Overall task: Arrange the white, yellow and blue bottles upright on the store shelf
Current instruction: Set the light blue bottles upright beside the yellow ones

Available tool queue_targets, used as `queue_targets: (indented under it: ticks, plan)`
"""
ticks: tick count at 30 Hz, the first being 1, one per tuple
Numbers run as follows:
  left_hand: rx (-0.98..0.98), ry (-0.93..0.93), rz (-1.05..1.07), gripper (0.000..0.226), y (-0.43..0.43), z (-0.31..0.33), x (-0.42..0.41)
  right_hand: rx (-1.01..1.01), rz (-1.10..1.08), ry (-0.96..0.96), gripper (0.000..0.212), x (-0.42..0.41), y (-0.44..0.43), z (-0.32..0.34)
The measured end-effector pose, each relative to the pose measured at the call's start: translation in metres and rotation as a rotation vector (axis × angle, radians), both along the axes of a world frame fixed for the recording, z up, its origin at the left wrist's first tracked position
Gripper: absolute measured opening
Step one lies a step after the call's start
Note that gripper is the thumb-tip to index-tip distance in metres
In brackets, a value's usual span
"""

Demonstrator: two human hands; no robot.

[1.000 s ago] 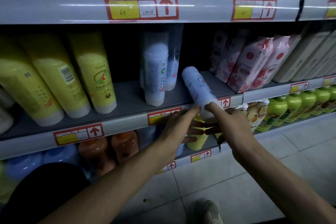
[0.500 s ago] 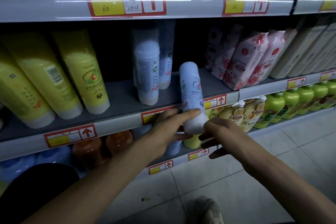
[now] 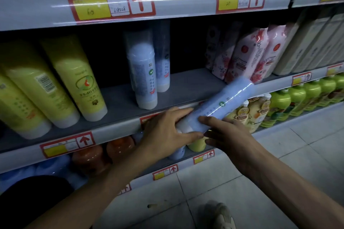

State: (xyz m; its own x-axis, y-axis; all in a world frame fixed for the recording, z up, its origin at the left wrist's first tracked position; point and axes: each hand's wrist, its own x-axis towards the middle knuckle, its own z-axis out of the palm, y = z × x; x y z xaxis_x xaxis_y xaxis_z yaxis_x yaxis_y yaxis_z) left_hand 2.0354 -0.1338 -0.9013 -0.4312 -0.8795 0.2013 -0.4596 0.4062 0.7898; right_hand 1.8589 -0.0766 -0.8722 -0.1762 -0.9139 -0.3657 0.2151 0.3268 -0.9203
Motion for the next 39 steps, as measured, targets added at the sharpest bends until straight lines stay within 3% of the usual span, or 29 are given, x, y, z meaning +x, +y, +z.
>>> queue_targets:
  ticks: [4,10,16,21,29,39]
  plan:
    - [-0.193,0.007,0.067,0.069,0.003,0.01,0.001,-0.158,-0.046,-0.007,0.029,0.001,-0.001,0.009]
    - [-0.394,-0.005,0.219,0.066,0.002,0.017,-0.007,-0.363,-0.141,0.147,0.027,0.009,-0.023,0.029]
    - [-0.231,0.06,0.227,0.078,-0.007,0.01,-0.016,-0.517,-0.162,0.382,0.027,0.013,-0.061,0.028]
    - [-0.096,0.131,0.26,0.075,-0.016,0.008,-0.019,-0.487,-0.154,0.537,0.039,0.016,-0.085,0.016]
    - [-0.022,0.162,0.307,0.084,-0.023,0.003,-0.021,-0.463,-0.147,0.78,0.041,0.029,-0.099,0.016]
    - [-0.036,0.2,0.348,0.076,-0.027,0.003,-0.022,-0.411,-0.113,0.959,0.054,0.031,-0.101,0.023]
